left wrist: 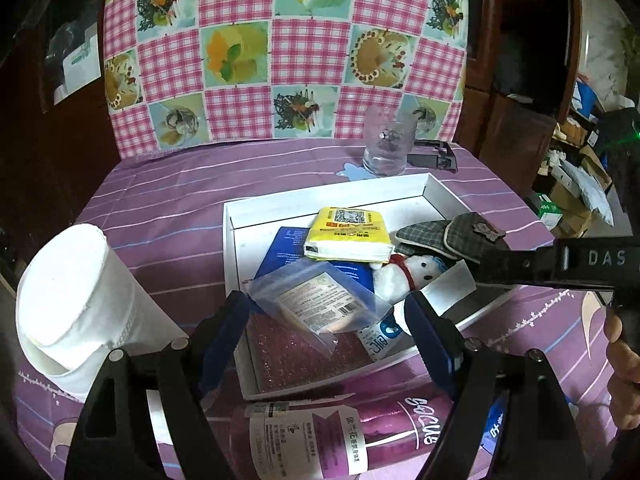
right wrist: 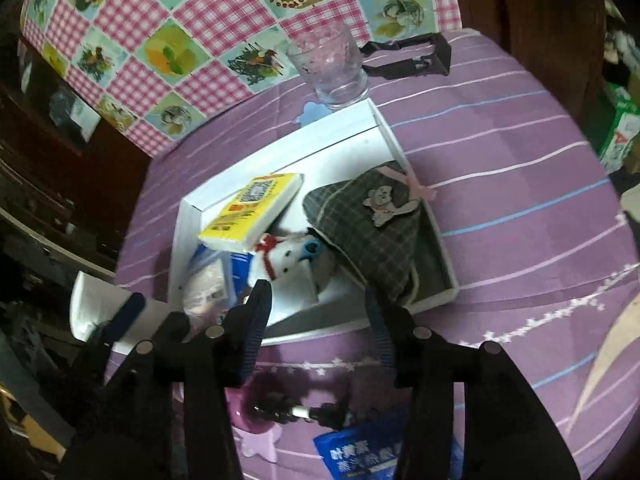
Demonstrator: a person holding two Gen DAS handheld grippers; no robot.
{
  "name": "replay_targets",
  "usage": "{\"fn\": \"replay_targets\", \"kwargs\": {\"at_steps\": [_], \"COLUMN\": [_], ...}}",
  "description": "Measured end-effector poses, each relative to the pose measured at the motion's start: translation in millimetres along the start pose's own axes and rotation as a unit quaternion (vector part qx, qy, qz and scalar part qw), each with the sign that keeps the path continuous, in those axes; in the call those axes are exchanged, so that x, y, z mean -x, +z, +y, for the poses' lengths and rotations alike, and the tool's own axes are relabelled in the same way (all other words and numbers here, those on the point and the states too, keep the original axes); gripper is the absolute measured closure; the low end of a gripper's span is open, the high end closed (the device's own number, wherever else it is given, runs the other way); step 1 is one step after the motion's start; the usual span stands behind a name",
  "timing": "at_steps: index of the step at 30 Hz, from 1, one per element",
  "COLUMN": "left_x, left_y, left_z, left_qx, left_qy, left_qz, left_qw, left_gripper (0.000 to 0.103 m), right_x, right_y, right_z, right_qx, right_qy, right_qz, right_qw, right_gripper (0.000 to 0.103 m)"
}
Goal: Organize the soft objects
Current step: 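Withdraw both tools from the tray back toward the eye-mask bag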
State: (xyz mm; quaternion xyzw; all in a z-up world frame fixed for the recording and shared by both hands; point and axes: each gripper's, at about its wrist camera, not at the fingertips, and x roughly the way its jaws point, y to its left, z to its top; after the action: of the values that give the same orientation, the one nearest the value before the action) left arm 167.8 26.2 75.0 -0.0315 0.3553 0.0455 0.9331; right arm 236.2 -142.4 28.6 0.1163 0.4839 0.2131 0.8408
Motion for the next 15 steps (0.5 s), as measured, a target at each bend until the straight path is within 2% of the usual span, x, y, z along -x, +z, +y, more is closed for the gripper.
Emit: {"fn": "replay_targets", "kwargs": {"at_steps": [6,10,15], "left_x": [13.0,22.8,40.1], "left_y": [7.4,12.1,11.8], "left_z": [5.4,7.4,-13.7], "left_qx": [0.009,0.021,0.001], "left_qy": [-0.002,-0.043,-0.066], "left_qz": [0.003,0.024,0.04], "left_qw": [1.0,0.9985,0.997], "left_gripper": [0.022,0.022,0.022], "right_x": [10.4,24.1,53.2], "right_y": [-4.6,-10.7,-27.3], "right_z": [12.8,18.1,17.9], "right_qx": [0.03,0.044,0.059], "right_qy": [-0.017,-0.017,-0.018], "right_qz": [0.008,0.012,0.009], "right_qw": [0.999,0.999,0.998], "right_gripper": [0.053,0.053,0.053]}}
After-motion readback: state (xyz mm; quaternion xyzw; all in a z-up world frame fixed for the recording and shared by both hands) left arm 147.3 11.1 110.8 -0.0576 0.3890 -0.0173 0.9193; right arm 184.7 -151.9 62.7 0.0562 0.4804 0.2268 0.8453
